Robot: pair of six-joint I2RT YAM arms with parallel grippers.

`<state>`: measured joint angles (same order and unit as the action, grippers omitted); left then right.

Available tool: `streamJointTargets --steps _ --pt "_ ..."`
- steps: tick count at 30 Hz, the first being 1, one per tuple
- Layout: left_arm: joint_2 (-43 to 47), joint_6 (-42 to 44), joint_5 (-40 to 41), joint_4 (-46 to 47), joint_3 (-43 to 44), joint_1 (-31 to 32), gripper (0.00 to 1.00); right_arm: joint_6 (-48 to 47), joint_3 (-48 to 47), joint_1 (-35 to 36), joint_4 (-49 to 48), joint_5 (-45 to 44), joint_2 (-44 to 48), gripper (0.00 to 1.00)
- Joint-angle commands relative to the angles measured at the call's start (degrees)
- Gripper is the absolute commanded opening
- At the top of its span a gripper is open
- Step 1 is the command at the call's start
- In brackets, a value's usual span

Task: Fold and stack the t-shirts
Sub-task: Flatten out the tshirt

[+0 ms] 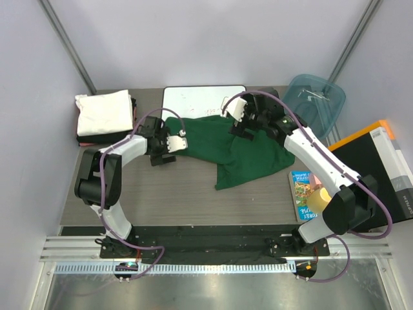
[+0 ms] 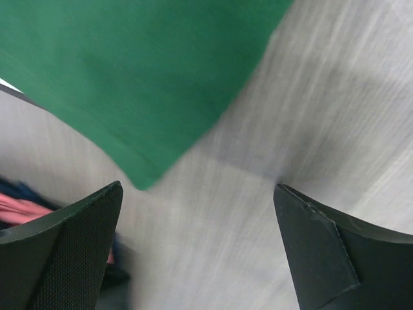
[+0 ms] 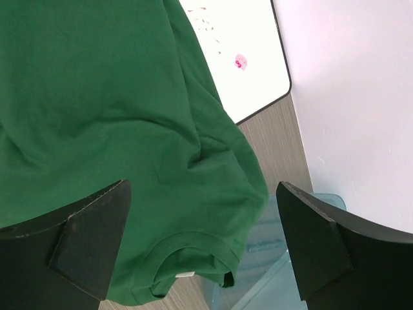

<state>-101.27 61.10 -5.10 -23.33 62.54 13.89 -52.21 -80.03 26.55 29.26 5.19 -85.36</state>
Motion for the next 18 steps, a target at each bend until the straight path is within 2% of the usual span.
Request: streamJointTargets --steps 1,8,10,14,15,16,17,18 --pt "-1.29 9.47 0.44 7.25 -0.94 -0.18 1.0 2.01 -0.74 0.53 0.27 -1.32 2.31 1.0" --pt "-6.38 20.35 -2.54 3.03 1.18 -0.18 0.99 2.29 -0.04 1.58 0.19 -1.85 2.75 0.99" --pt "-7.79 22.56 -2.72 0.14 2.14 -0.18 0.91 2.2 -0.3 1.76 0.27 -2.03 2.83 0.98" --pt "-11.75 25.03 -1.67 -7.85 5.91 -0.27 0.66 1.84 -1.09 1.84 0.27 -2.11 3.1 0.98" --pt "-13.06 25.12 -1.32 -10.65 6.88 -0.27 0.53 1.93 -1.18 1.84 0.28 -1.77 3.18 0.98" --pt "-13.77 25.21 -0.96 -11.99 8.46 -0.18 0.49 2.19 -1.18 1.93 0.54 -1.42 3.18 0.98" --pt "-14.38 25.56 -0.7 -13.57 9.43 -0.18 0.38 2.37 -1.18 2.02 0.89 -0.89 3.45 0.98" --pt "-15.78 25.65 -0.26 -17.24 10.66 -0.09 0.0 2.89 -1.09 2.37 1.85 0.33 3.54 0.99"
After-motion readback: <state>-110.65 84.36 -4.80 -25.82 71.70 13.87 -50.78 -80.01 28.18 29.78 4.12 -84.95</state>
